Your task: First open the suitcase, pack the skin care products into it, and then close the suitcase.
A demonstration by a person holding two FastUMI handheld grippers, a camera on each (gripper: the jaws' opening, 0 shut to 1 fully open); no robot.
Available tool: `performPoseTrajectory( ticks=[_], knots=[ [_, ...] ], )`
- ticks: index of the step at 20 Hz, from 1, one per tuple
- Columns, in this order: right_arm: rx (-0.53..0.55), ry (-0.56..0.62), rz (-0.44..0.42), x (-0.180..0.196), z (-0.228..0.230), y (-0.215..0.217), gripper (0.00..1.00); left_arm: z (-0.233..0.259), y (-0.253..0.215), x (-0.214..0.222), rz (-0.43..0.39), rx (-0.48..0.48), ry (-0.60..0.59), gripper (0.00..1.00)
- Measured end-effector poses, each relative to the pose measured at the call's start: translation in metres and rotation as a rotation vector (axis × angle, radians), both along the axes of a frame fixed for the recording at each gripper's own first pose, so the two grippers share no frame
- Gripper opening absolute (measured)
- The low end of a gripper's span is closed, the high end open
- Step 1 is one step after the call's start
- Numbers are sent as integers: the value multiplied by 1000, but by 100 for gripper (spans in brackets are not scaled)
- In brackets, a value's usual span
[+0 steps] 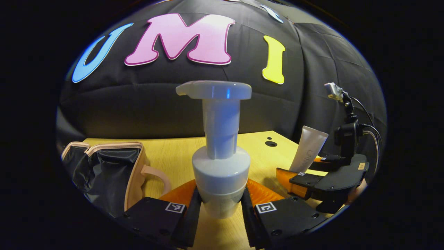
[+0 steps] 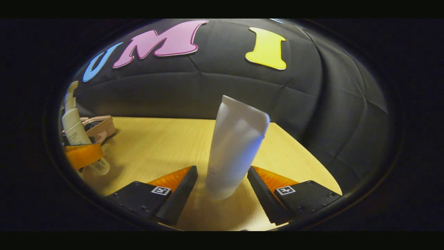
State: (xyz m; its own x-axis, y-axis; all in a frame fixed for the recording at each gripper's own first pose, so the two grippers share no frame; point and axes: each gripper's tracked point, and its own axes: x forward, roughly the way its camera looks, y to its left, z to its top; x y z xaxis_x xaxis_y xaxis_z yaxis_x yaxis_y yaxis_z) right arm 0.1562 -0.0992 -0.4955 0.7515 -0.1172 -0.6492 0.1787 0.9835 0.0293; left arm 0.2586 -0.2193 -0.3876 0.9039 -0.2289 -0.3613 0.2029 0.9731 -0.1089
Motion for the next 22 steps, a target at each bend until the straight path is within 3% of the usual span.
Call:
performPoseTrajectory(
  ticks=[1,3,9,14,22],
  knots=[
    [12,11,2,0,-6,3,75,1,1,0,2,8,-3,59],
    [36,46,10,-4,-13,8,55,4,5,0,4,11,-10,59],
    [53,26,45,-1,-9,14,46,-1,16,-7,36,-15,15,59],
    [49,7,71,-1,1,21,44,10,27,-11,51,-24,-9,59],
    [87,-57,124,-2,73,60,44,52,71,-35,69,-45,-8,59]
  ],
)
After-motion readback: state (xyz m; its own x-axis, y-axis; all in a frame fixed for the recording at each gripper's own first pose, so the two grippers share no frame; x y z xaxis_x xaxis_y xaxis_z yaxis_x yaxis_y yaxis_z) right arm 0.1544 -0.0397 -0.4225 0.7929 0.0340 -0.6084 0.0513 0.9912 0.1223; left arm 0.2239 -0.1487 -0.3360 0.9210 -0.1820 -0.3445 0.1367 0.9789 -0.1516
